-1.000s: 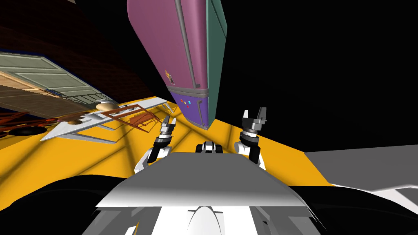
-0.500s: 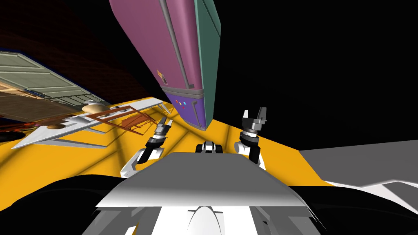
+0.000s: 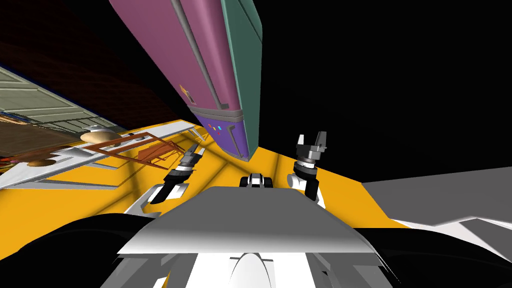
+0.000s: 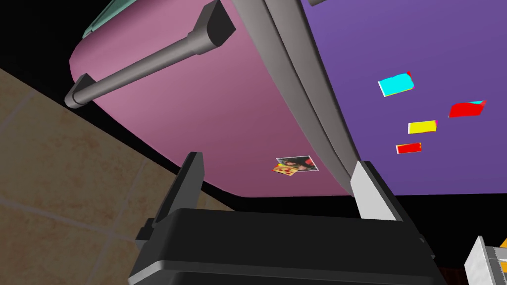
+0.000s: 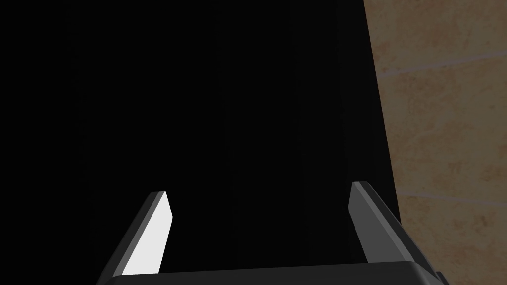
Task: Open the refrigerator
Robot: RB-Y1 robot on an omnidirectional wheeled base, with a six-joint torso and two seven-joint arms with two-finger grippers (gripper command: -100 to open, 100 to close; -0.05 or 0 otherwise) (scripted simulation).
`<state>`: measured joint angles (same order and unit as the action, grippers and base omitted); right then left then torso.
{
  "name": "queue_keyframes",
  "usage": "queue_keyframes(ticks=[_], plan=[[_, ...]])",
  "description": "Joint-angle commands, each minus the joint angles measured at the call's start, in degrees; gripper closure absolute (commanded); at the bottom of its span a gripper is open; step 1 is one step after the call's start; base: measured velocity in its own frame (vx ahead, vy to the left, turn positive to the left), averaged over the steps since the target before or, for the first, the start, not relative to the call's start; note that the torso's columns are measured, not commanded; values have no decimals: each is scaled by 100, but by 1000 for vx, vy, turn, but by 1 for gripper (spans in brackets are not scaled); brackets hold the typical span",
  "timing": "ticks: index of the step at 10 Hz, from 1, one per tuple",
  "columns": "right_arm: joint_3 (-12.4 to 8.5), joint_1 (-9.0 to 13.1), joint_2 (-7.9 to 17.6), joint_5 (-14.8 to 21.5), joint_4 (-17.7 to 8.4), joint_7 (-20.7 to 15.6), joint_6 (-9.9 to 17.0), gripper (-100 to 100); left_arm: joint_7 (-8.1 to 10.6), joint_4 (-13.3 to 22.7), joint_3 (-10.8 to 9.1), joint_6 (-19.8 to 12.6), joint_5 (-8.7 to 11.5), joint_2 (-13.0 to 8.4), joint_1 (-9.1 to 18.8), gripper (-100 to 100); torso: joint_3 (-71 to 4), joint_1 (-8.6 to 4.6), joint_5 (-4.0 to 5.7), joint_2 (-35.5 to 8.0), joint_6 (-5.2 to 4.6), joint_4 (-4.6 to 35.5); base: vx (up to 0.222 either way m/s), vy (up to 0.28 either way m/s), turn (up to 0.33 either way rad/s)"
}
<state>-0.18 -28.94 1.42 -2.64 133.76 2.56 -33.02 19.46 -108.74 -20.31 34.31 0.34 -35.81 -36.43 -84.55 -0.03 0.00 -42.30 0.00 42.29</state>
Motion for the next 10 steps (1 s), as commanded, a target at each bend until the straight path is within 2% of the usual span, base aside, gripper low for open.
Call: queue_keyframes(ticks=[1, 3, 4, 6, 7, 8, 9, 10], plan=[[0, 0, 0, 0, 0, 0, 0, 0, 270, 180, -249, -36, -24, -365, -103, -100, -7, -14, 6, 9, -1, -3, 57, -88, -20], [0, 0, 0, 0, 0, 0, 0, 0, 583, 491, -546, -65, -59, -751, -197, -100, 1, 16, -4, -2, 0, 0, 63, -77, -60], [0, 0, 0, 0, 0, 0, 0, 0, 583, 491, -546, -65, -59, -839, -197, -100, -2, 5, -2, 3, 0, -1, 61, -77, -20], [0, 0, 0, 0, 0, 0, 0, 0, 898, 826, -845, -100, -94, -1222, -285, -100, -1, -2, 2, 0, 0, 0, 69, -103, -66], [0, 0, 0, 0, 0, 0, 0, 0, 898, 826, -845, -100, -94, -1336, -285, -100, -4, -9, 4, 6, 0, -2, 63, -89, -14], [0, 0, 0, 0, 0, 0, 0, 0, 1055, 999, -994, -119, -112, -1520, -328, -100, -2, 4, 1, 1, 0, -1, 58, -84, -45], [0, 0, 0, 0, 0, 0, 0, 0, 1055, 999, -994, -119, -112, -1589, -328, -100, 0, 8, -2, -1, 0, 0, 46, -56, -24], [-1, 0, 1, 0, 0, 0, 0, 0, 1212, 1173, -1142, -139, -130, -1803, -370, -100, 2, 15, -3, -5, 1, 1, 42, -53, -59]])
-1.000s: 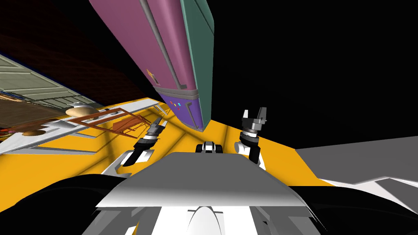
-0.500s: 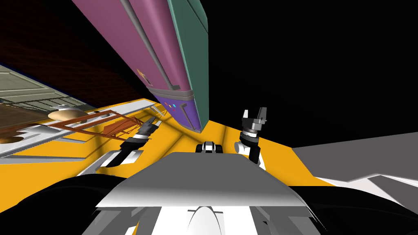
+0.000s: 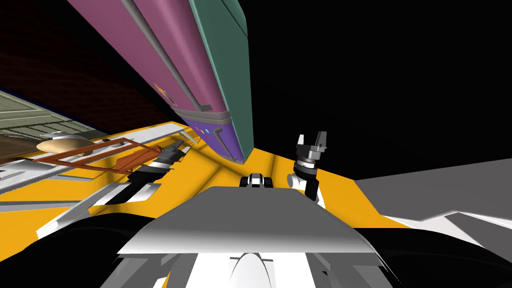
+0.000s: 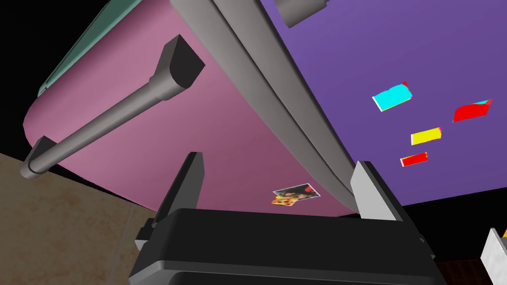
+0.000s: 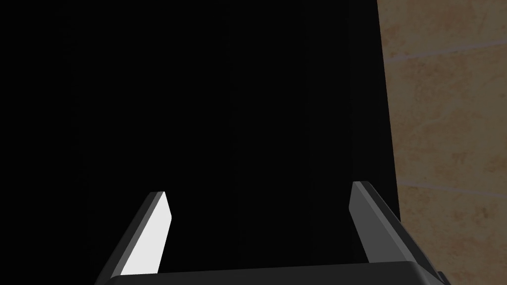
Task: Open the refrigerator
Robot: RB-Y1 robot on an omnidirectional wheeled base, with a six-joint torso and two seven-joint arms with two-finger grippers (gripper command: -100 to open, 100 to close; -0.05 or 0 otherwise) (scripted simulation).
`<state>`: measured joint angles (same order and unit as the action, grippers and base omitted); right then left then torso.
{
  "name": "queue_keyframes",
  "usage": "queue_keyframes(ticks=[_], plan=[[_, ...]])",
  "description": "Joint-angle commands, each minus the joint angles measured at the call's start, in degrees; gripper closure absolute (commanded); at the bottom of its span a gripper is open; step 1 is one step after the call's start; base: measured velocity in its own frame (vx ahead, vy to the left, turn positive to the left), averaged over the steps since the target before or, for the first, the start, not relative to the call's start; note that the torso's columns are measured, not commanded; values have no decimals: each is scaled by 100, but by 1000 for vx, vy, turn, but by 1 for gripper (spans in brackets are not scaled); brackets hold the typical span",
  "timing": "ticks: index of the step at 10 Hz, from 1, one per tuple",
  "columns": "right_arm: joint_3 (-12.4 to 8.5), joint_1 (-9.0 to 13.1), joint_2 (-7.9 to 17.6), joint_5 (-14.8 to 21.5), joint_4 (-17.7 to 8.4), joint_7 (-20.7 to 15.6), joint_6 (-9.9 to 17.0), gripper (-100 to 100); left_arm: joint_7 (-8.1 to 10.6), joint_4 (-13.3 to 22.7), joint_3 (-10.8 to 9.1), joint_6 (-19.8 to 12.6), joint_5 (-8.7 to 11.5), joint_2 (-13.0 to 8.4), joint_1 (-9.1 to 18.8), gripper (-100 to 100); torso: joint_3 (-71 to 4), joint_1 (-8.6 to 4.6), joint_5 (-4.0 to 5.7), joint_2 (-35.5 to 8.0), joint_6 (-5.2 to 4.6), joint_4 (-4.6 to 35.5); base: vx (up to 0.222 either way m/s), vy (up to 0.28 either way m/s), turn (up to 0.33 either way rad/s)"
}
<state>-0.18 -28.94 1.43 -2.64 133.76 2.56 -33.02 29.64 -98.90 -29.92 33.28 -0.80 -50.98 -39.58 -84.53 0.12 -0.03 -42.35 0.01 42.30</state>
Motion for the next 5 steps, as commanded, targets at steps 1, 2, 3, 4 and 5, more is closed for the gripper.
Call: queue_keyframes(ticks=[1, 2, 3, 4, 5], plan=[[0, 0, 0, 0, 0, 0, 0, 0, 349, 353, -328, -56, -33, -475, -96, -100, 0, -5, 1, 1, -1, 0, 77, -99, -67], [0, 0, 0, 0, 0, 0, 0, 0, 349, 365, -328, -56, -33, -583, -96, -100, -7, -23, 5, 14, -2, -4, 75, -74, -18], [0, 0, 0, 0, 0, 0, 0, 0, 502, 537, -472, -76, -50, -784, -137, -100, -9, -14, 5, 14, 0, -4, 61, -79, -46], [0, 0, 0, 0, 0, 0, 0, 0, 651, 706, -614, -96, -67, -982, -176, -100, -5, -14, 3, 8, -2, -3, 90, -110, -76], [1, 0, 0, 0, 0, 0, 0, 0, 651, 706, -614, -96, -67, -1088, -176, -100, -7, -22, 6, 12, -2, -3, 73, -85, -23]])
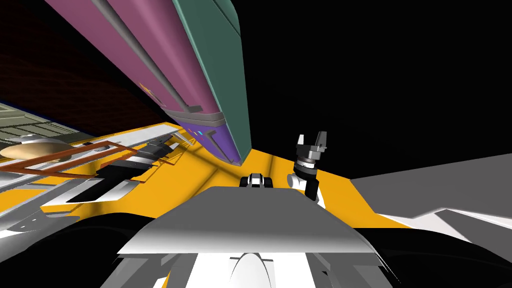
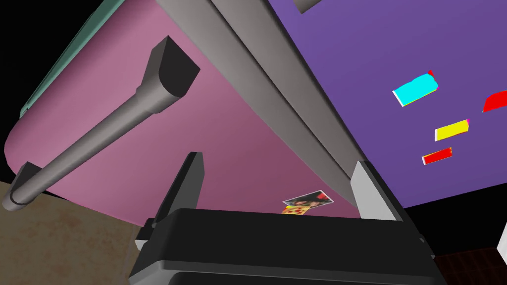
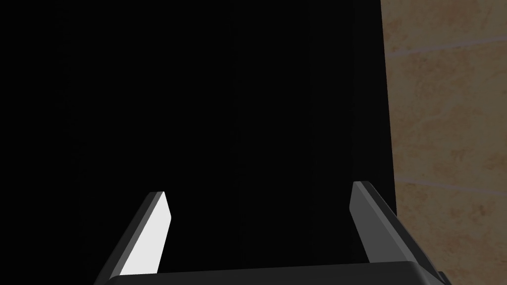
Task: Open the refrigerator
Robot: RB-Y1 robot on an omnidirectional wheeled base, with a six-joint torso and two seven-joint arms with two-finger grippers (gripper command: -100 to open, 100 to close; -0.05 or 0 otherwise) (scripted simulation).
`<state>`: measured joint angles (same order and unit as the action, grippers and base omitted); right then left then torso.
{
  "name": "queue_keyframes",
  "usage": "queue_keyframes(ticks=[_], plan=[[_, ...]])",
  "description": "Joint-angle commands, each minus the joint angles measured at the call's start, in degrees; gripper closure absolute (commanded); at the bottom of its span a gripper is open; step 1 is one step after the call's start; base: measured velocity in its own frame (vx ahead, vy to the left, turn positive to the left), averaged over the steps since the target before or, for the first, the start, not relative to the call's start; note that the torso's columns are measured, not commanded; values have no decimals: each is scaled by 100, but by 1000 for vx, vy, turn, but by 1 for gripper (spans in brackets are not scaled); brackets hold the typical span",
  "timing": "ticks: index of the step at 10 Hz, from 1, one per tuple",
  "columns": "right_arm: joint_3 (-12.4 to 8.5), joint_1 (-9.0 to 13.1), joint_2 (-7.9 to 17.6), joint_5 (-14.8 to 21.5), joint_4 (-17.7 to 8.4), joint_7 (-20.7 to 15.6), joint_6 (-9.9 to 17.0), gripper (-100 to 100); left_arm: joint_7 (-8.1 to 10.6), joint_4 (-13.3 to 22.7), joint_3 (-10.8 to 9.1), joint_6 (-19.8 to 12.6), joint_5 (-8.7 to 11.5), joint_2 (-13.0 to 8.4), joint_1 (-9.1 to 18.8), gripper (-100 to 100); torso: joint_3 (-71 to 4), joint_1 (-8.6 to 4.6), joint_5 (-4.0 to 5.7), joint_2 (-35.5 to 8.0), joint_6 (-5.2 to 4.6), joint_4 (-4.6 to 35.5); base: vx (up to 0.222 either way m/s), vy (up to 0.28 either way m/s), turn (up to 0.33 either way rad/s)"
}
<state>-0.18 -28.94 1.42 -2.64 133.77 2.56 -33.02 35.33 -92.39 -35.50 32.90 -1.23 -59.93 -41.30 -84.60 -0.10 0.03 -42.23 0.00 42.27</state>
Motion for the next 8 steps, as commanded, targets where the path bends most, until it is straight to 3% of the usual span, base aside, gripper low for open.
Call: queue_keyframes(ticks=[1, 2, 3, 8], plan=[[0, 0, 0, 0, 0, 0, 0, 0, 226, 217, -192, -76, -40, -421, -42, -100, 4, 10, -3, -6, 1, 1, 50, -76, -45], [0, 0, 0, 0, 0, 0, 0, 0, 365, 371, -324, -93, -56, -575, -80, -100, 8, 14, -4, -14, 1, 4, 66, -95, -71], [0, 0, 0, 0, 0, 0, 0, 0, 365, 371, -324, -93, -56, -672, -80, -100, 6, 8, -3, -9, 0, 3, 57, -65, -18], [0, 0, 0, 0, 0, 0, 0, 0, 939, 984, -868, -158, -120, -1642, -241, -100, -2, -6, 1, 4, 0, -2, 76, -87, -50]])
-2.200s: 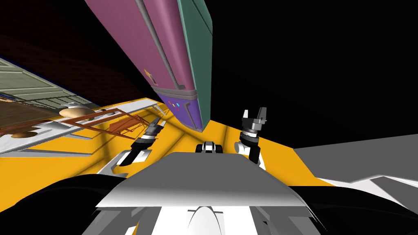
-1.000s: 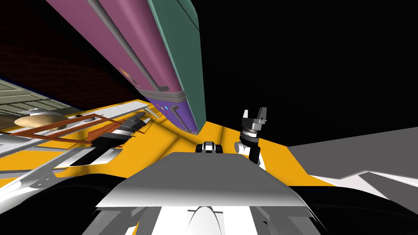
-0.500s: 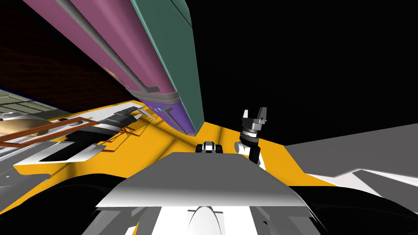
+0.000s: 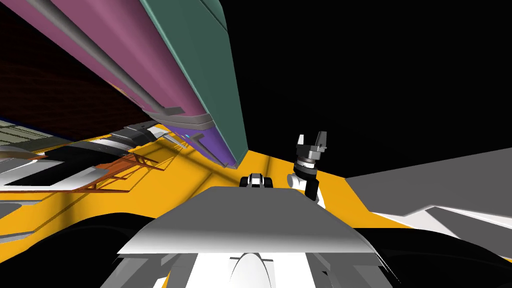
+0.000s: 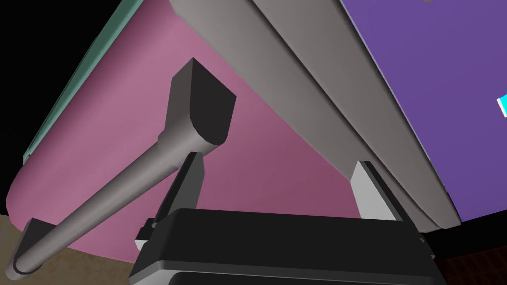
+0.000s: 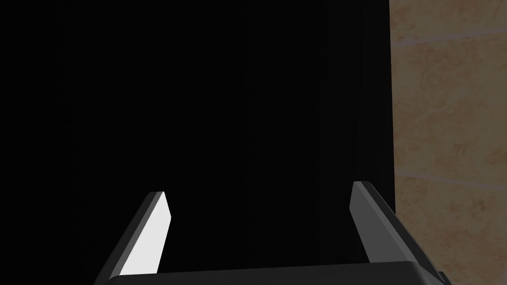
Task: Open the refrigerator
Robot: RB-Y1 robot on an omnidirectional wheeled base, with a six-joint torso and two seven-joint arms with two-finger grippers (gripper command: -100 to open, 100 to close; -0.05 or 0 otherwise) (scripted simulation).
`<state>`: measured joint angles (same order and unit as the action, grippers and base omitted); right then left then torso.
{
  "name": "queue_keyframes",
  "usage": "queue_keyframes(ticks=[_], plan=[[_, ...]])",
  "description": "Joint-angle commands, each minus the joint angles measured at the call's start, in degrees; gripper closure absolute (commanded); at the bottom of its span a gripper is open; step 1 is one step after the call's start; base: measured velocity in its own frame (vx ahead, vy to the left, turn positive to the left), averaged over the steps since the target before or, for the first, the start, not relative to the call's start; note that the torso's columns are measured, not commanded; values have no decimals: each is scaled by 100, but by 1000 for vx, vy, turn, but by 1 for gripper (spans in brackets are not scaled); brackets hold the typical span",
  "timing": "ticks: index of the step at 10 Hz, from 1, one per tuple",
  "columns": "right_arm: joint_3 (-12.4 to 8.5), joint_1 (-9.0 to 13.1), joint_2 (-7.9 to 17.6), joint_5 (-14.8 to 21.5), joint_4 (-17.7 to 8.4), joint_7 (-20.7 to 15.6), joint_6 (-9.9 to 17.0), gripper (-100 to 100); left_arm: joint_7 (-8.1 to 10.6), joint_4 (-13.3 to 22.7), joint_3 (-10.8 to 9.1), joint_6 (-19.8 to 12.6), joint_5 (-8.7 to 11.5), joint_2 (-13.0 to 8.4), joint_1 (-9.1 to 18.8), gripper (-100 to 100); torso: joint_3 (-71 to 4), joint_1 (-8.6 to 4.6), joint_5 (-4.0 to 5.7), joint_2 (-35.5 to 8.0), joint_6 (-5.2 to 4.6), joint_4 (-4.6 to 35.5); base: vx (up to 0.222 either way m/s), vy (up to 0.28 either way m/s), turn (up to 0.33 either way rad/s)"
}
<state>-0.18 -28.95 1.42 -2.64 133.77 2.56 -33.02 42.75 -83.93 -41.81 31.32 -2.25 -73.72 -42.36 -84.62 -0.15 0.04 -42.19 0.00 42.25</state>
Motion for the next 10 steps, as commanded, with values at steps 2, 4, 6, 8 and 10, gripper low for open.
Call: queue_keyframes(ticks=[2, 4, 6, 8, 10], plan=[[0, 0, 0, 0, 0, 0, 0, 0, 354, 295, -386, -15, -36, -520, -182, -100, 9, 25, -8, -15, 1, 5, 65, -69, -41], [-1, 1, 1, 0, 0, 0, 0, 0, 491, 427, -516, -27, -51, -739, -224, -100, 12, 26, -9, -18, 1, 6, 46, -48, -28], [-1, 1, 1, 0, 0, 0, 0, 0, 438, 415, -453, -3, -45, -672, -186, -100, 12, 26, -8, -20, 3, 6, 9, -10, -4], [-1, 2, 1, 0, 0, 0, 0, 0, 426, 260, -492, 128, 3, -678, -233, 100, 7, 31, -15, -11, 3, -1, -43, 58, 11], [-2, 3, 3, 0, -1, 0, 1, 0, 417, 120, -525, 250, 49, -680, -287, 100, 10, 101, -23, -26, 14, 16, -148, 229, 18]])
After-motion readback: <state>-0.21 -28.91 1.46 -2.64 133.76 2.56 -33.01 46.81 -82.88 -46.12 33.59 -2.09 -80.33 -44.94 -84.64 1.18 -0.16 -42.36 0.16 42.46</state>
